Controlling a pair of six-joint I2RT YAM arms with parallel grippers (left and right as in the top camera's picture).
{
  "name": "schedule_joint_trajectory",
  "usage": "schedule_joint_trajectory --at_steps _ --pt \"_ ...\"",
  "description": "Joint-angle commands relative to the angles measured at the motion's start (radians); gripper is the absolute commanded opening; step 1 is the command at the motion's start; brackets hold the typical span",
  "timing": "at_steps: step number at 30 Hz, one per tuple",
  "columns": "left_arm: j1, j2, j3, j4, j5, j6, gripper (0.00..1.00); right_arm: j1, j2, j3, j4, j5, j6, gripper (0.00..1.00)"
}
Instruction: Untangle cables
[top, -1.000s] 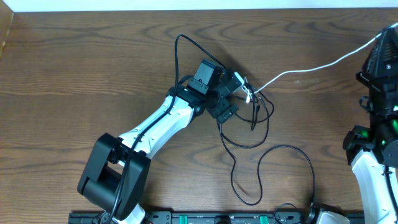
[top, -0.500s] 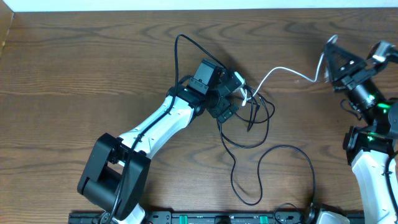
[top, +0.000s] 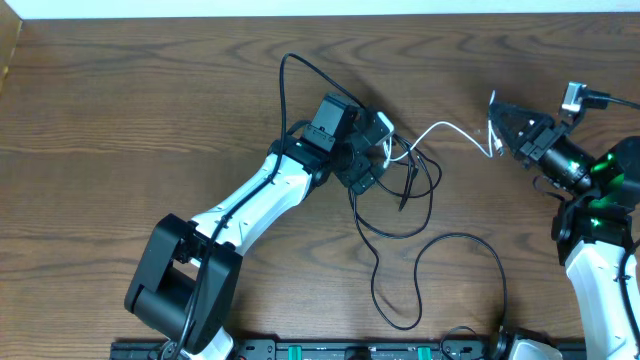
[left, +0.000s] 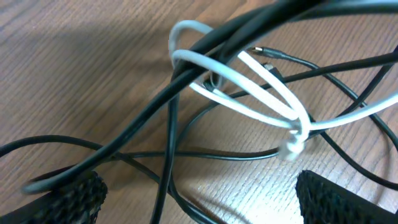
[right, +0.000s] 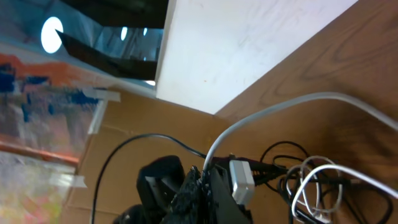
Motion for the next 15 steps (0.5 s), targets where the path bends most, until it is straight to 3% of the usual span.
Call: schedule_joint_trajectory --at_steps 1,15 --pt "0.004 0.007 -0.002 0.007 -0.003 -0.044 0.98 -0.002 -0.009 0.006 -0.003 -0.047 -0.099 0.01" --pt "0.037 -0.085 -0.002 -0.011 -0.006 -0.153 0.98 -0.002 -0.009 0.006 -0.164 -0.121 -0.335 0.01"
